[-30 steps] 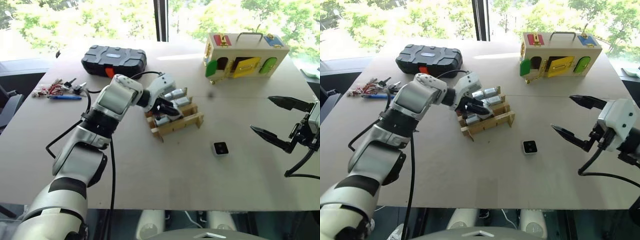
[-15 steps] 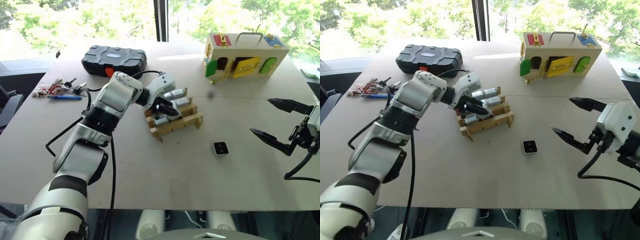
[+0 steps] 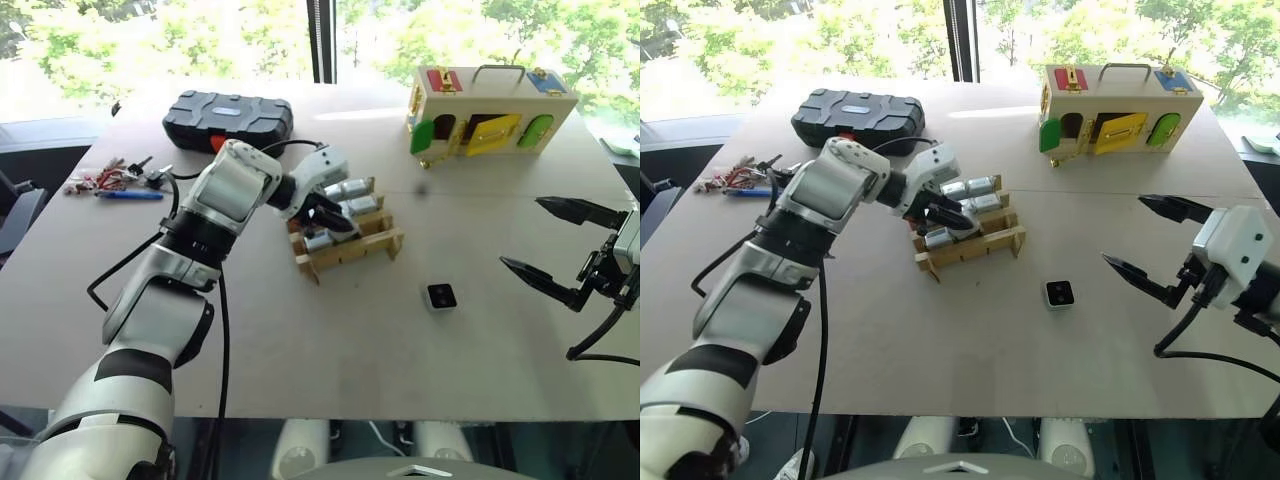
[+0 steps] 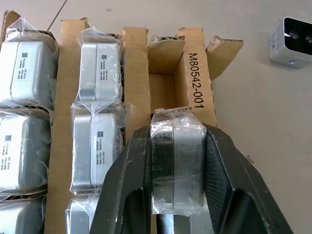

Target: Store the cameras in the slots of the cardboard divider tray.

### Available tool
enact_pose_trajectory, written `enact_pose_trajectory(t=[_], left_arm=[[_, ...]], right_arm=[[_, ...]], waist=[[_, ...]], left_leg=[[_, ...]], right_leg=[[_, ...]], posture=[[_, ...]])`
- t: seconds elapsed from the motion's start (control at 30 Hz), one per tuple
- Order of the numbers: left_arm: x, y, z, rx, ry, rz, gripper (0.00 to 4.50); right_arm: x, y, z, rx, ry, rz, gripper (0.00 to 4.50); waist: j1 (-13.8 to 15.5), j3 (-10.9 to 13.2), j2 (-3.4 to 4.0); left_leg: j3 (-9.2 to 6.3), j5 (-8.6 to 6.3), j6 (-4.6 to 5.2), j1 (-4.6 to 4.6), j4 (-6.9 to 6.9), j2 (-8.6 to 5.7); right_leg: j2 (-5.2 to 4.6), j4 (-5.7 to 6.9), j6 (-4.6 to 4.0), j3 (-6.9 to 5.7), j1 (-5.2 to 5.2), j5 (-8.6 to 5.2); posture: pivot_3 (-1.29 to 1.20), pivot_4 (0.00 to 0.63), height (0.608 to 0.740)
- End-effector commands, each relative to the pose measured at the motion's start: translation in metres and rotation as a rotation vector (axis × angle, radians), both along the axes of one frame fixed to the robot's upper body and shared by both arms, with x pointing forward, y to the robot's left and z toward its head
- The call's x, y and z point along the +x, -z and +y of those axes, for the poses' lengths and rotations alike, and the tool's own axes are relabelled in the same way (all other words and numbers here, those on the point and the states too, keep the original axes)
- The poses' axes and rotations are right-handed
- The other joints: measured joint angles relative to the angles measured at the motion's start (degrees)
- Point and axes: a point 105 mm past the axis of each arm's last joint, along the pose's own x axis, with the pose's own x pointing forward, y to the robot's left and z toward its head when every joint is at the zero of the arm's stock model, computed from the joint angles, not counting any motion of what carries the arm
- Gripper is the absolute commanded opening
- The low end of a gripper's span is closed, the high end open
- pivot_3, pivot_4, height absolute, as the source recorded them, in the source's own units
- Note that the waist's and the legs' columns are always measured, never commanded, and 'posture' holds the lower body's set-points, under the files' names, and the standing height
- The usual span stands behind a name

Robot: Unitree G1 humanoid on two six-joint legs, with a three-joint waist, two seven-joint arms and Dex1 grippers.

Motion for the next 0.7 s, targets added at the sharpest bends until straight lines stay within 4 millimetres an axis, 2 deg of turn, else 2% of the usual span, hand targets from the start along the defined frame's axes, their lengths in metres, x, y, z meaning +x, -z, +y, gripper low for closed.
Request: enact_pose_trajectory(t=[0.03, 0.27, 0.7], left_arm=[[0.003, -0.013, 0.002, 0.018, 0.012, -0.046, 0.82], [0.005, -0.005, 0.006, 0.098, 0.036, -0.072, 0.82], [0.007, 0.009, -0.004, 0.146, 0.071, -0.066, 0.82]], right_arm=[[-0.003, -0.006, 0.003, -0.007, -0.01, -0.038, 4.5], [-0.003, -0.005, 0.004, -0.007, -0.009, -0.034, 4.5], [-0.004, 0.0, 0.006, -0.012, -0.01, -0.021, 4.5]], waist=[[0.0, 0.0, 0.0], [0.0, 0.0, 0.0], [0.1, 0.0, 0.02]], left_leg=[[0.0, 0.0, 0.0, 0.0, 0.0, 0.0], [0.0, 0.0, 0.0, 0.0, 0.03, 0.0], [-0.11, -0.1, 0.13, 0.03, 0.42, 0.03]], right_leg=[[0.0, 0.0, 0.0, 0.0, 0.0, 0.0], [0.01, 0.02, 0.0, -0.01, 0.0, 0.0], [-0.05, 0.19, -0.01, -0.03, 0.18, -0.01]], posture=[[0.0, 0.15, 0.74], [0.0, 0.15, 0.74], [0.0, 0.15, 0.74]])
